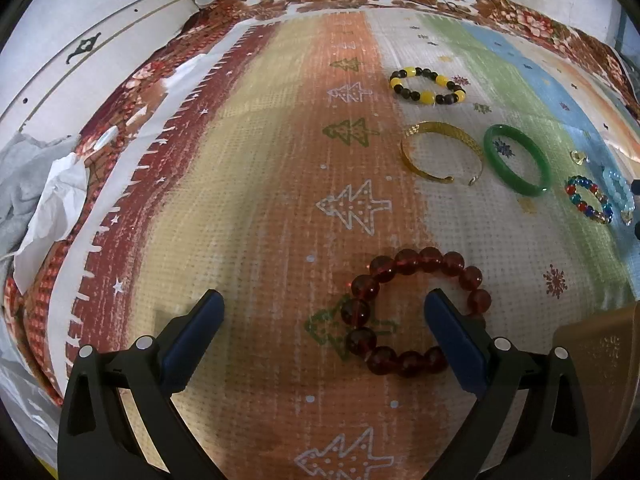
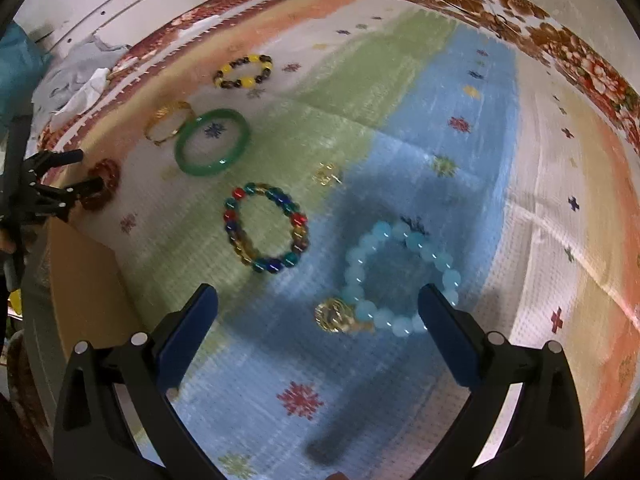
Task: Organize jewelry
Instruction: 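Move the left tool to the red bead bracelet while the right tool nears the blue one, then close the left tool on the red bracelet while the right tool closes on the blue bracelet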
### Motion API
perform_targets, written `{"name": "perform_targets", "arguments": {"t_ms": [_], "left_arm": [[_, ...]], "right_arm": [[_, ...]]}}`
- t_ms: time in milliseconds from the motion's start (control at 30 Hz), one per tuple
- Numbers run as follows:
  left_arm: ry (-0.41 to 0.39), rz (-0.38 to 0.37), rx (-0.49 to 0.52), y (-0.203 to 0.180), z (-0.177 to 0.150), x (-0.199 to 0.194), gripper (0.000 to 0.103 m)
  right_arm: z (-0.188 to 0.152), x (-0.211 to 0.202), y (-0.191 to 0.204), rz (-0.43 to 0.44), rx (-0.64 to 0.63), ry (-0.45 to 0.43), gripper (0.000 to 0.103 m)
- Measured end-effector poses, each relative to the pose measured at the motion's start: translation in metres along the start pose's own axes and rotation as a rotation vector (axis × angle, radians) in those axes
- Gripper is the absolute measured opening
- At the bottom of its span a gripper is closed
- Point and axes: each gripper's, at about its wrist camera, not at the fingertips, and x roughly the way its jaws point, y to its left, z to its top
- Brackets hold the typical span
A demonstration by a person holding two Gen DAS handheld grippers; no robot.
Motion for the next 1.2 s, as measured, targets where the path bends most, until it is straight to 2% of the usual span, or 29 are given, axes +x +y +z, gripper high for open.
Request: {"name": "perform_targets", "arguments": {"t_ms": [133,267,433,500,567,700,833,900,1000,1033,1133,1200], "left_arm": [[0.000,0.000,0.001,0.000,0.000,0.000,0.098],[-0.001,-0.002,0.002,-0.001,-0.001,0.002,0.098],[0.011,-0.028,-0.015,0.003,-0.003,0.006,0.098],[0.009,-0.034,-0.019,0.003,-0.003,0.007,0.098],[-0.003,-0.036,-0.020,0.003,-0.005,0.007,0.098],[-0.012,-0.023,-0.024,0.001,-0.006,0.006,0.098],[-0.003,-0.014,-0.023,0.000,-0.005,0.006,0.098],[-0.003,-0.017,-0.021,0.000,-0.005,0.005,0.096],[-0.009,-0.027,-0.011,-0.002,-0.006,0.002,0.090],[-0.014,-0.027,-0.003,-0.004,-0.007,0.001,0.087],[-0.021,-0.034,0.020,-0.008,-0.008,0.000,0.079],[-0.021,-0.044,0.030,-0.010,-0.008,-0.002,0.070]], "right_arm": [[0.002,0.016,-0.003,0.002,-0.002,0.045,0.098],[0.003,0.024,-0.005,0.011,-0.006,0.051,0.099],[0.002,0.031,0.001,-0.024,-0.037,0.071,0.098],[0.002,0.030,0.000,-0.040,-0.036,0.073,0.090],[0.005,0.027,-0.004,-0.051,-0.019,0.065,0.073],[0.007,0.027,-0.005,-0.065,-0.024,0.066,0.065],[0.009,0.025,-0.002,-0.063,-0.033,0.059,0.043],[0.009,0.026,-0.001,-0.065,-0.032,0.062,0.042],[0.009,0.025,-0.002,-0.065,-0.022,0.058,0.023],[0.009,0.025,-0.004,-0.053,-0.014,0.059,0.013],[0.009,0.025,-0.005,-0.040,-0.007,0.061,0.013],[0.009,0.025,-0.004,-0.047,-0.011,0.062,0.013]]}}
